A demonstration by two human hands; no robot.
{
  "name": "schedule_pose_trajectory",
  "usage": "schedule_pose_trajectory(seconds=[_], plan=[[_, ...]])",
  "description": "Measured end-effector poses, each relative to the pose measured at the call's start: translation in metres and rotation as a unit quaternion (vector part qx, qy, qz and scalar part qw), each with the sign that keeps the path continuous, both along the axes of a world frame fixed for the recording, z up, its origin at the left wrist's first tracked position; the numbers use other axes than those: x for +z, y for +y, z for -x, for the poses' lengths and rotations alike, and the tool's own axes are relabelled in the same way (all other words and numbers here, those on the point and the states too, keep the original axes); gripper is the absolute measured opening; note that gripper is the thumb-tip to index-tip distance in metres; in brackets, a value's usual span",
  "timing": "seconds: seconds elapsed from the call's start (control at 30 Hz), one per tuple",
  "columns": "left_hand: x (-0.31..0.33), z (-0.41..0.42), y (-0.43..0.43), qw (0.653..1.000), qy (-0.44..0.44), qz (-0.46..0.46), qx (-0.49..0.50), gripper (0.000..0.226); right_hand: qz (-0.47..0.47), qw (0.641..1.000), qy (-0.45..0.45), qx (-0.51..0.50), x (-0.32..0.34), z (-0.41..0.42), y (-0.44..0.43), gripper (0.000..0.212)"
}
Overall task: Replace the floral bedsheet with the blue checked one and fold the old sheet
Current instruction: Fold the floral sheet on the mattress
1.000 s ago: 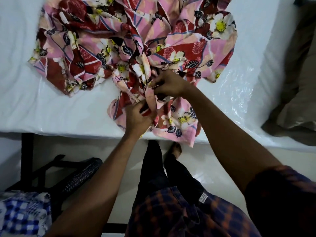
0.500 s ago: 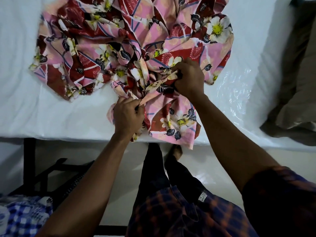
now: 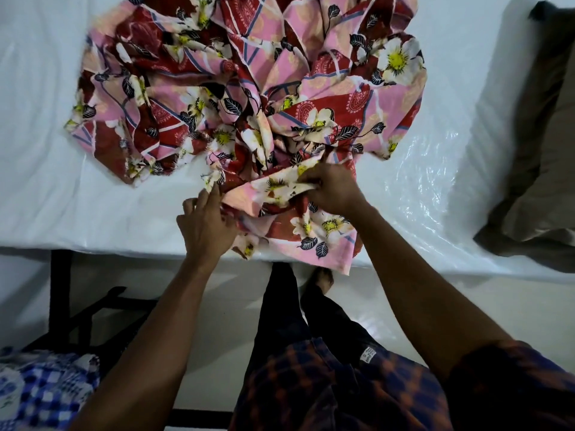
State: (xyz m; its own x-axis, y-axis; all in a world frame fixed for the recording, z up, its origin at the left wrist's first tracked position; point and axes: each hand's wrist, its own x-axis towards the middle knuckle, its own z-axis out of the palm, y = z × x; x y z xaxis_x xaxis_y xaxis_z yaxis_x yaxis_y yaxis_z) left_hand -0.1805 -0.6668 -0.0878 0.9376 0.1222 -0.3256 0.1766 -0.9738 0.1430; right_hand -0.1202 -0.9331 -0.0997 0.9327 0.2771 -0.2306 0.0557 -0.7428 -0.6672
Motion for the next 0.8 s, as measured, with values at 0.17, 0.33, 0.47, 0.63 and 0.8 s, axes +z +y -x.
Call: schedule_pose_trajectory(seconds=[0.17, 0.33, 0.47, 0.63, 0.8], plan=[[0.015, -0.01, -0.043, 0.988, -0.07, 0.066, -0.122, 0.074, 0.008, 0.992, -0.077, 0.102, -0.005, 0.025, 0.024, 0.026], [0.028, -0.028, -0.076, 0.983, -0.073, 0.114, -0.127, 0.036, -0.045, 0.99, -0.131, 0.038, 0.015, 0.012, 0.028, 0.028], [0.041, -0.044, -0.066, 0.972, 0.008, 0.21, -0.108, 0.018, -0.022, 0.989, -0.146, 0.02, 0.027, 0.0, 0.014, 0.04], [0.064, -0.053, -0.042, 0.924, 0.051, 0.376, 0.043, 0.027, -0.004, 0.993, -0.063, -0.1, 0.019, -0.029, -0.017, 0.039], [0.069, -0.047, -0.016, 0.853, 0.042, 0.477, 0.209, 0.023, -0.049, 0.973, 0.024, -0.223, 0.027, -0.055, -0.024, 0.029]])
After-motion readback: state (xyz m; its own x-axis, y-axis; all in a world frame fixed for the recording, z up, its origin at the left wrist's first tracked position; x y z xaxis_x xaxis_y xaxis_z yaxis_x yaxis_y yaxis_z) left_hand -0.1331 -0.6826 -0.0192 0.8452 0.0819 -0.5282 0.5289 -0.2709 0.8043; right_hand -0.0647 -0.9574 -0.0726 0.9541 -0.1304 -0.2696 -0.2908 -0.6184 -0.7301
